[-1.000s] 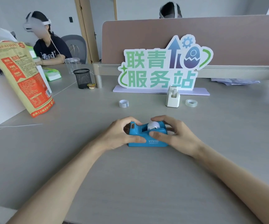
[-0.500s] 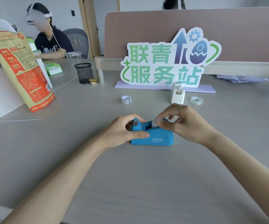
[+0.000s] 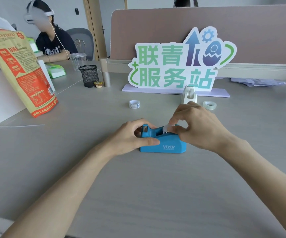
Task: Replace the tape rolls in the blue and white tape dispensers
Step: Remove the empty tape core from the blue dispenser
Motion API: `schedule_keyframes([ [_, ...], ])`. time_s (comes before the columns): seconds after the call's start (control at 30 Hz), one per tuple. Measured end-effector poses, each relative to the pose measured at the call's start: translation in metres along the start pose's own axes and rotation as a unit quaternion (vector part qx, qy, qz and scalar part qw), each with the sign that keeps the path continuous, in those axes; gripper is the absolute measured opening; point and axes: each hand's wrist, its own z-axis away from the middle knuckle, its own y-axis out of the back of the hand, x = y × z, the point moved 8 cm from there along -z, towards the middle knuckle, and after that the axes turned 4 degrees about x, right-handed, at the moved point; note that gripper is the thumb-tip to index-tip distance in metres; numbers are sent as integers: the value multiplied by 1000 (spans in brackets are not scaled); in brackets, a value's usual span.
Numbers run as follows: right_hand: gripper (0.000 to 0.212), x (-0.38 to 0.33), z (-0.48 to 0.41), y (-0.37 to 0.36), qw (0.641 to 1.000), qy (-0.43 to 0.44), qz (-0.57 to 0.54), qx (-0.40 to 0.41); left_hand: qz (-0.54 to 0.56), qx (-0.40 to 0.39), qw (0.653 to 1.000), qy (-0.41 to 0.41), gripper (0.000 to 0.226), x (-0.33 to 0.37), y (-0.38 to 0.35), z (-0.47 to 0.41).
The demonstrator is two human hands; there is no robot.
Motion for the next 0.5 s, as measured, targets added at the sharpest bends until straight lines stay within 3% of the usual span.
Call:
schedule_keyframes([
  [0.3,11,12,2,0,1000,11,-16,-15,-4,4,1000,-4,43,-1,0,-1],
  [0.4,5,20,4,-4,996,-5,-91,-11,-5,8,1000,0,39,-1,0,-1],
  [0.5,6,27,5,4,978,-52,-197,43,15,16,1000,1,38,-2,-1,-3],
])
